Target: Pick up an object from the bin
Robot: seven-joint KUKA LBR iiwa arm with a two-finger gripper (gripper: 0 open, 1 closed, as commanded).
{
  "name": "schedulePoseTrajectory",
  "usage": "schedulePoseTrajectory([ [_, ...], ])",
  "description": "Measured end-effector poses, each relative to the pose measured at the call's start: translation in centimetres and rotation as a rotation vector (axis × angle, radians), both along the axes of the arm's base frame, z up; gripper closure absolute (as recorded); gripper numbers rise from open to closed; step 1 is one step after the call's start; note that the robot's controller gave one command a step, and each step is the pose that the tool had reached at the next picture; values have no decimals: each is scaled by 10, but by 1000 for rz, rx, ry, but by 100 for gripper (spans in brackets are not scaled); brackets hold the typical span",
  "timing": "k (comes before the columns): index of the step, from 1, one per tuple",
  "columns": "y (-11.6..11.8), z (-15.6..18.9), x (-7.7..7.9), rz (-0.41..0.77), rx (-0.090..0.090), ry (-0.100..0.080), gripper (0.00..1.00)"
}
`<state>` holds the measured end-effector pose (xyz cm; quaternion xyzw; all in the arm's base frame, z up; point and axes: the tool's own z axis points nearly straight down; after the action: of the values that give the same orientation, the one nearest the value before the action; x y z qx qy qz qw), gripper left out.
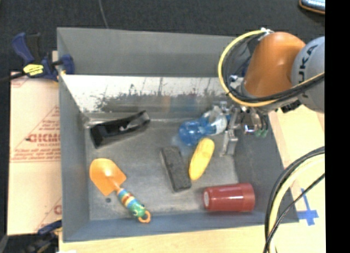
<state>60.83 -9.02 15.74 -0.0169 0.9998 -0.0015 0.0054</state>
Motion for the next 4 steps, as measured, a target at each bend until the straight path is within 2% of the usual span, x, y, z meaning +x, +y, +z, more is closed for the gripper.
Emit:
schedulePoseTrajectory([
  [1, 0, -68, 21, 220, -8, -21, 0],
  [2, 0, -51, 14, 232, -4, -7, 0],
  [3, 5, -69, 29, 237, -11, -61, 0],
  [4, 5, -38, 21, 249, -11, -40, 0],
])
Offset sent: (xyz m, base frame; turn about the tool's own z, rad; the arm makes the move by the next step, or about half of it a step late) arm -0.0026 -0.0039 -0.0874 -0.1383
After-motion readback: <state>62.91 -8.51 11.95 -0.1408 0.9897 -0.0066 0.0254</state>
